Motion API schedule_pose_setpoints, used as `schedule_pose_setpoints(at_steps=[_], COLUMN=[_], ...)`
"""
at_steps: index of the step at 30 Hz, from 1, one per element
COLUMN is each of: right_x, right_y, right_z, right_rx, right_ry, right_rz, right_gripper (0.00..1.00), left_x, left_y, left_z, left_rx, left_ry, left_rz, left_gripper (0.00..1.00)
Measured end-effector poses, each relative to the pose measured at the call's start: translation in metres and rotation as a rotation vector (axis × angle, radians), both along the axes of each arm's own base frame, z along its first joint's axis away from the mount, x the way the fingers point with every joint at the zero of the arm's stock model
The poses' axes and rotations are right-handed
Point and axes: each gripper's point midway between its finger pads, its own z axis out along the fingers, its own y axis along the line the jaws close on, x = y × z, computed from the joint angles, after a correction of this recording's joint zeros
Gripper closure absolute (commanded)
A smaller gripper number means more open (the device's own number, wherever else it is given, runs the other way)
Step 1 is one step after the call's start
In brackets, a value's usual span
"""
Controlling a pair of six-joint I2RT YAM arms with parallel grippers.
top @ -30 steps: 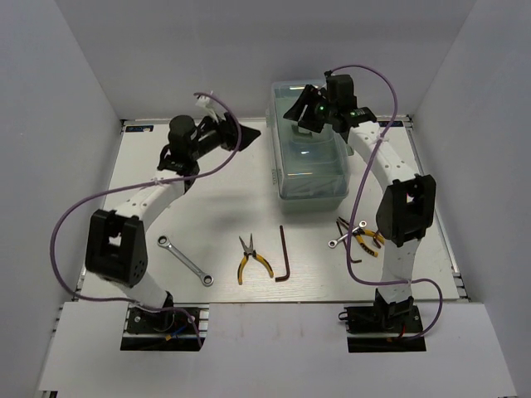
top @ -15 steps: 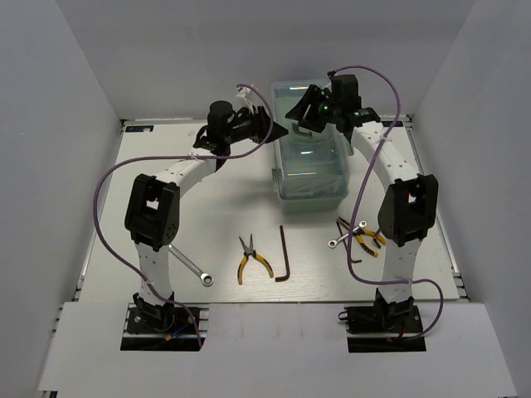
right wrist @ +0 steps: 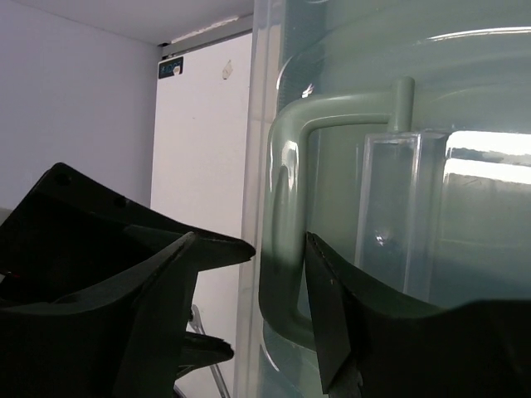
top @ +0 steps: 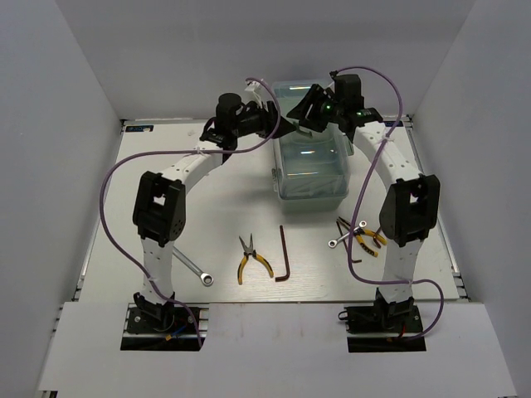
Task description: Sort the tools into containers
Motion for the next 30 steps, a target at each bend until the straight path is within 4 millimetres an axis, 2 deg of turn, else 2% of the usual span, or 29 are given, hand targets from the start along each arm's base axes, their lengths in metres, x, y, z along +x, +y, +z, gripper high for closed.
schedule_pose_setpoints(at_steps=[17,23,26,30], right_x=[-0.001,0.001,0.002,-0.001], right_y=[-0.005,-0.009,-0.015,-0.033], right_z=[0.007,0.018,0.025,0.032], right_rx=[0.044,0.07,0.069,0.005], right_ry=[0.011,-0.003,-0.024,-0.056], right_rz=[-0.006,-0.017,-0.027,-0.074], right_gripper=[0.43,0.26,0.25,0.25], left_x=[0.015,0.02,0.023,0.028], left_y=[-0.023,-0.034,-0.038,-0.04], left_z=[-0.001,-0.002,-0.003,-0.003], left_rx=[0.053,0.064,0.065,0.061], left_ry=[0.01,0.025,0.033,0.047], left_rz=[0.043,0.055,0.07,0.104], left_gripper=[0.32,0.33,0.35,0.35])
